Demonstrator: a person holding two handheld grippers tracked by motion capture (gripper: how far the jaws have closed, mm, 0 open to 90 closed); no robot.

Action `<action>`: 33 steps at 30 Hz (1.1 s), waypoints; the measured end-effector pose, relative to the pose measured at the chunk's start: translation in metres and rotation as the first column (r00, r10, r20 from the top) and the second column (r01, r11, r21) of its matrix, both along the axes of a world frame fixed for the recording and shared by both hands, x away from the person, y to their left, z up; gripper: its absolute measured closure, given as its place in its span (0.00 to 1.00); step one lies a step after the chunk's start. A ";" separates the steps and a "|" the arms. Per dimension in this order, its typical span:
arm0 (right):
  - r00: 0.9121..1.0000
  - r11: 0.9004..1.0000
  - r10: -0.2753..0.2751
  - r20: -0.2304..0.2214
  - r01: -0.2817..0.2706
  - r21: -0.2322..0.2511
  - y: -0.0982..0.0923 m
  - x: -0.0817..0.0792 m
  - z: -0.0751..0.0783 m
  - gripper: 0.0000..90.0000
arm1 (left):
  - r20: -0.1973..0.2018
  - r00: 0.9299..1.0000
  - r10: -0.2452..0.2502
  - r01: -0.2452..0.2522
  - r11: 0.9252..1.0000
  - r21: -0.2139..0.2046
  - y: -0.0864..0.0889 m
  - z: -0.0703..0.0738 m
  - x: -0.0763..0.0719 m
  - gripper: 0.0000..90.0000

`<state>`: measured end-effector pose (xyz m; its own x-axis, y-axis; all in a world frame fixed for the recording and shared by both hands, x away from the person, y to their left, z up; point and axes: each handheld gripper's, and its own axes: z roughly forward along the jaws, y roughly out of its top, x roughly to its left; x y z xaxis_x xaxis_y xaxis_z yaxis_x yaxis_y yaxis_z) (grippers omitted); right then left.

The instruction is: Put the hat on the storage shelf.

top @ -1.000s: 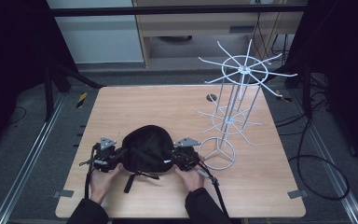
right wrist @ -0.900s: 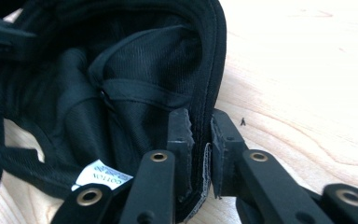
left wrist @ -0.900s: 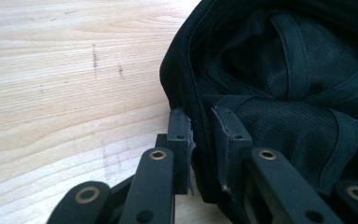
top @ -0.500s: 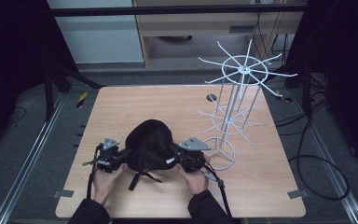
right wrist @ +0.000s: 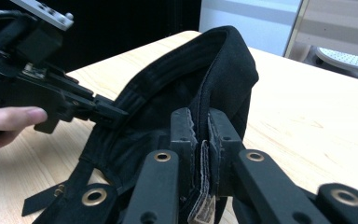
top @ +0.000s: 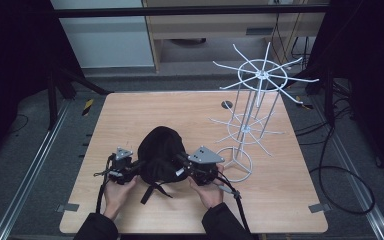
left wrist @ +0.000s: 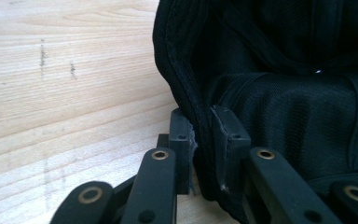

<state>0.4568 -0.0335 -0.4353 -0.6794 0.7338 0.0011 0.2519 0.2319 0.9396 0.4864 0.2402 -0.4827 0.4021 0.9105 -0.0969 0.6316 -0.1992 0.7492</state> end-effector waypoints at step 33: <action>0.997 0.992 0.016 0.078 -0.007 -0.125 0.002 -0.006 0.019 0.93 | 0.002 1.000 -0.019 0.019 0.994 -0.105 0.018 0.015 -0.008 0.60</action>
